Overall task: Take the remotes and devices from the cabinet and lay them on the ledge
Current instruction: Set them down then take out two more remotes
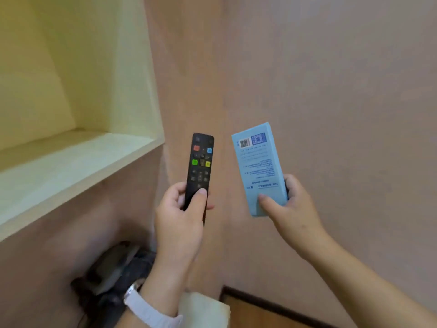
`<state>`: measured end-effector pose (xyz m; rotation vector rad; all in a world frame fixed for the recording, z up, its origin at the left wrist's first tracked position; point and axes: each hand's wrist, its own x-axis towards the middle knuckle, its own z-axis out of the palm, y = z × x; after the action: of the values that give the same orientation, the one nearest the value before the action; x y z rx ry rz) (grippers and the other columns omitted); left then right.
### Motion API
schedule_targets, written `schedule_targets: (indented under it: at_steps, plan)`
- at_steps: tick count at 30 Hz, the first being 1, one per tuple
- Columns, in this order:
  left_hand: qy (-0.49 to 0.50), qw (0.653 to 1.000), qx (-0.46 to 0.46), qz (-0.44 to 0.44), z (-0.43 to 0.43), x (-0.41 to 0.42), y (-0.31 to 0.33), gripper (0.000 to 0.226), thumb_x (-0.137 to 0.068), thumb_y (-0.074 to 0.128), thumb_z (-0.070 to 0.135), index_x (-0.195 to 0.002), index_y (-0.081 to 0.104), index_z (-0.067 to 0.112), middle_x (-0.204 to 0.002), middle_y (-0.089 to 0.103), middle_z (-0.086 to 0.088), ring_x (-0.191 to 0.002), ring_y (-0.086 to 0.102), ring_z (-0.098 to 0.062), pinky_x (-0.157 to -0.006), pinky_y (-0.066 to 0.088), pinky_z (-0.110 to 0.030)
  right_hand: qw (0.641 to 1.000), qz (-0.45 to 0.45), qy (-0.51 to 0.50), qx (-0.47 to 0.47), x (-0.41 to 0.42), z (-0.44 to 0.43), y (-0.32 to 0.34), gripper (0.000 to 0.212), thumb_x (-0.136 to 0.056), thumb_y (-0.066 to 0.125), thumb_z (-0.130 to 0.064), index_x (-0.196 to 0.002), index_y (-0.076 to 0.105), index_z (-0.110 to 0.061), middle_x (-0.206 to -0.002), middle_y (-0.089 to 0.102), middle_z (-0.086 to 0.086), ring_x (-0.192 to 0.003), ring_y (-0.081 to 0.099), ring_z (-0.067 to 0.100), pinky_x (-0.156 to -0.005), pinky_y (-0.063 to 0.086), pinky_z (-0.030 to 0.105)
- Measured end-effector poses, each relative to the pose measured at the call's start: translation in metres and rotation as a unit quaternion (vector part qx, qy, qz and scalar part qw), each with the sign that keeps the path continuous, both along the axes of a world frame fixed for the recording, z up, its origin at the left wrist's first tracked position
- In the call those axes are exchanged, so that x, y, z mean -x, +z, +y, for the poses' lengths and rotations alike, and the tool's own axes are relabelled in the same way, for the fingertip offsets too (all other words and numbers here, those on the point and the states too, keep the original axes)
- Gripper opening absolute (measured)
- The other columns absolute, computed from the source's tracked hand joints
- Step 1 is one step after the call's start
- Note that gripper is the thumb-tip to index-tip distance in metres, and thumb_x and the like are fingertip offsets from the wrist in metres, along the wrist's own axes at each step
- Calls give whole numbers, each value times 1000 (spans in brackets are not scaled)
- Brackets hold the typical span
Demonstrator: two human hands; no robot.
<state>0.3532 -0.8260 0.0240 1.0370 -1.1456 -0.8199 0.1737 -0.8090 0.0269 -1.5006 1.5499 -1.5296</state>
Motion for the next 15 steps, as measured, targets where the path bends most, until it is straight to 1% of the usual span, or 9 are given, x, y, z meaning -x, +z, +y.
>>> schedule_targets:
  at_steps: [2, 3, 5, 7, 11, 15]
  plan:
    - [-51, 998, -19, 5, 6, 24, -8, 9, -91, 61, 13, -99, 62, 17, -78, 75, 6, -75, 73, -16, -71, 53, -36, 999, -10, -44, -14, 24, 25, -8, 23, -84, 65, -11, -96, 55, -28, -92, 69, -13, -79, 67, 2, -68, 56, 26]
    - [-75, 997, -29, 9, 11, 38, -12, 9, -92, 61, 14, -100, 62, 17, -79, 75, 7, -75, 73, -16, -71, 52, -36, 998, -13, -65, -18, 36, 38, -10, 23, -84, 65, -10, -96, 55, -28, -92, 69, -13, -80, 66, 1, -68, 55, 23]
    - [-121, 991, -51, 15, 24, 68, -17, 8, -92, 60, 13, -100, 61, 16, -81, 75, 3, -73, 73, -16, -69, 51, -36, 994, -18, -104, -19, 61, 65, -14, 24, -84, 64, -8, -96, 56, -27, -92, 68, -14, -78, 65, -2, -64, 53, 17]
    - [-167, 983, -72, 18, 44, 102, -21, 6, -92, 60, 12, -97, 62, 16, -84, 75, -1, -72, 73, -17, -69, 51, -36, 990, -22, -139, -18, 87, 95, -15, 25, -83, 64, -8, -96, 56, -27, -89, 68, -17, -78, 65, -3, -63, 53, 16]
    - [-240, 966, -97, 9, 93, 174, -33, 8, -92, 60, 12, -94, 62, 19, -81, 75, 3, -72, 72, -18, -67, 51, -34, 980, -41, -194, -17, 144, 162, -21, 24, -85, 63, -6, -95, 55, -26, -90, 66, -17, -75, 63, -8, -58, 47, 9]
    - [-300, 947, -112, -12, 157, 256, -42, 8, -93, 59, 12, -94, 62, 19, -82, 75, 1, -72, 70, -20, -66, 51, -32, 963, -63, -261, -29, 213, 246, -35, 23, -86, 63, -7, -96, 55, -26, -92, 67, -16, -77, 64, -7, -61, 50, 14]
